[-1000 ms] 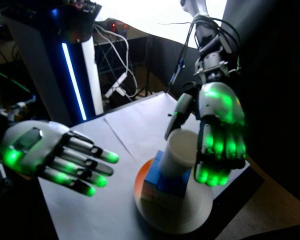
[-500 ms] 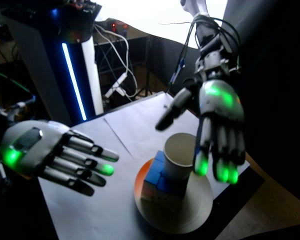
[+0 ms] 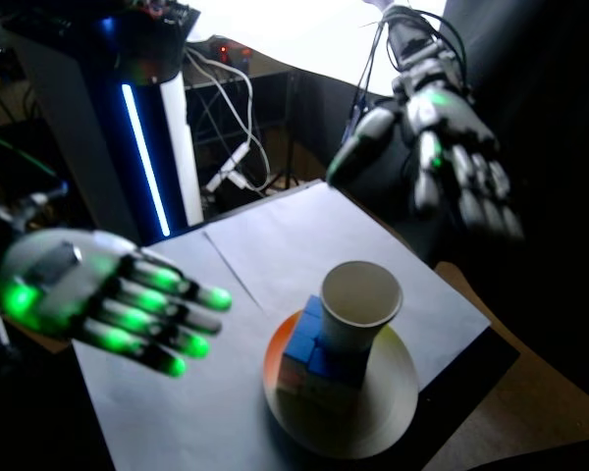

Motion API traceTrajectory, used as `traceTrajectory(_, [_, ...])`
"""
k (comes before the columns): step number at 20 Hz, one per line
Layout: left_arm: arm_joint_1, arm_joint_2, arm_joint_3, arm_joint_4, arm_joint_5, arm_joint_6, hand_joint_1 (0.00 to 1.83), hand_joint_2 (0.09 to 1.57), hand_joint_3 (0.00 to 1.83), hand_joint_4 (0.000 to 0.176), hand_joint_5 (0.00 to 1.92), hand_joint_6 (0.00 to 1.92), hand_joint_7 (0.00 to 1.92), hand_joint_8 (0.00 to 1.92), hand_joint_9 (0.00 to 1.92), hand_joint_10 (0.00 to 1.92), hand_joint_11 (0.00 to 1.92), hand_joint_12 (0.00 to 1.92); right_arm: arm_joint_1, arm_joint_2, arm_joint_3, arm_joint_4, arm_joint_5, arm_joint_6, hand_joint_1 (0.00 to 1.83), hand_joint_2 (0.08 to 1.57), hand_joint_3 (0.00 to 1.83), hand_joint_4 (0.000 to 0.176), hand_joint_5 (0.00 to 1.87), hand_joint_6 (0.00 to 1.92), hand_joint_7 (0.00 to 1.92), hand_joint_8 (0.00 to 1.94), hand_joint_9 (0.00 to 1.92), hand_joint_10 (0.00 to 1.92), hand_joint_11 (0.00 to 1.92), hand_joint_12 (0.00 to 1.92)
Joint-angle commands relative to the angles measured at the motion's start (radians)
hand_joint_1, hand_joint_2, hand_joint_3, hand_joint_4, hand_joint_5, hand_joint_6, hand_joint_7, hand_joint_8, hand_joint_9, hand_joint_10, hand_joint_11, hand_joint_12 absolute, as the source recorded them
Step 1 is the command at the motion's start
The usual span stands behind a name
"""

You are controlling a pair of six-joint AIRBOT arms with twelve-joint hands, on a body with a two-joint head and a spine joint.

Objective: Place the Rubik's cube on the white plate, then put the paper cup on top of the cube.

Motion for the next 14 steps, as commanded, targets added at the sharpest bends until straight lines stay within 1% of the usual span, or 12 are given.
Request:
traceTrajectory(1, [0.003,0.019,-0.009,-0.071,-0.151,0.028,0.28,1.13,0.00,0.176,0.00,0.00,0.00,0.00,0.00,0.00,0.00,1.40,0.006,0.011,-0.005,-0.004,0.151,-0.004,0.37,1.30,0.01,0.041,0.00,0.00,0.00,0.00,0.01,0.20,0.00,0.77])
traceTrajectory(2, [0.022,0.047,-0.034,-0.119,-0.190,0.077,0.30,1.16,0.00,0.146,0.00,0.00,0.00,0.00,0.00,0.00,0.00,1.07,0.006,0.026,-0.015,-0.004,0.177,-0.023,0.27,1.29,0.00,0.047,0.00,0.00,0.00,0.00,0.00,0.12,0.00,0.50])
traceTrajectory(4, [0.037,0.075,-0.060,-0.152,-0.221,0.119,0.28,1.15,0.00,0.161,0.00,0.00,0.00,0.00,0.00,0.00,0.00,0.74,0.007,0.047,-0.026,-0.004,0.204,-0.042,0.27,1.31,0.00,0.073,0.00,0.00,0.00,0.00,0.00,0.00,0.00,0.24])
traceTrajectory(5, [0.049,0.095,-0.077,-0.169,-0.246,0.139,0.33,1.17,0.01,0.147,0.00,0.00,0.00,0.00,0.00,0.00,0.00,0.72,0.008,0.061,-0.032,-0.004,0.219,-0.047,0.29,1.33,0.00,0.090,0.00,0.00,0.00,0.00,0.00,0.00,0.00,0.02])
traceTrajectory(6, [0.066,0.116,-0.093,-0.191,-0.277,0.157,0.38,1.18,0.00,0.116,0.00,0.00,0.00,0.00,0.00,0.00,0.00,0.60,0.011,0.073,-0.037,-0.003,0.240,-0.052,0.29,1.33,0.00,0.079,0.00,0.00,0.00,0.00,0.00,0.00,0.00,0.00])
traceTrajectory(7, [0.080,0.133,-0.104,-0.208,-0.301,0.169,0.37,1.17,0.00,0.126,0.00,0.00,0.00,0.00,0.00,0.00,0.00,0.58,0.013,0.084,-0.041,0.004,0.256,-0.061,0.26,1.33,0.00,0.083,0.00,0.00,0.00,0.00,0.00,0.00,0.00,0.00])
traceTrajectory(8, [0.095,0.151,-0.118,-0.227,-0.322,0.184,0.39,1.18,0.00,0.121,0.00,0.00,0.00,0.00,0.04,0.01,0.00,0.68,0.013,0.092,-0.044,0.010,0.276,-0.062,0.19,1.31,0.00,0.057,0.00,0.00,0.00,0.00,0.00,0.00,0.00,0.00])
traceTrajectory(9, [0.113,0.171,-0.134,-0.247,-0.343,0.202,0.36,1.19,0.00,0.113,0.00,0.00,0.00,0.00,0.07,0.01,0.00,0.83,0.013,0.099,-0.047,0.016,0.296,-0.062,0.21,1.29,0.00,0.073,0.00,0.00,0.00,0.00,0.00,0.00,0.00,0.00])
traceTrajectory(11, [0.150,0.207,-0.168,-0.290,-0.389,0.252,0.35,1.23,0.00,0.079,0.00,0.00,0.00,0.00,0.00,0.00,0.00,0.56,0.013,0.113,-0.054,0.020,0.331,-0.062,0.24,1.30,0.00,0.076,0.00,0.00,0.00,0.00,0.00,0.00,0.01,0.01])
traceTrajectory(12, [0.170,0.221,-0.179,-0.308,-0.414,0.265,0.34,1.22,0.00,0.102,0.00,0.00,0.00,0.00,0.00,0.00,0.00,0.51,0.013,0.119,-0.057,0.021,0.342,-0.062,0.21,1.32,0.01,0.064,0.00,0.00,0.00,0.00,0.00,0.00,0.03,0.02])
traceTrajectory(13, [0.198,0.239,-0.191,-0.330,-0.452,0.276,0.32,1.21,0.00,0.132,0.00,0.00,0.00,0.00,0.03,0.01,0.00,0.58,0.013,0.127,-0.062,0.022,0.363,-0.063,0.09,1.34,0.00,0.023,0.00,0.00,0.00,0.00,0.00,0.00,0.00,0.73])
traceTrajectory(14, [0.212,0.249,-0.197,-0.338,-0.468,0.284,0.32,1.21,0.00,0.132,0.00,0.00,0.00,0.00,0.03,0.01,0.00,0.58,0.013,0.131,-0.064,0.023,0.375,-0.063,0.09,1.34,0.00,0.023,0.00,0.00,0.00,0.00,0.00,0.00,0.00,0.73])
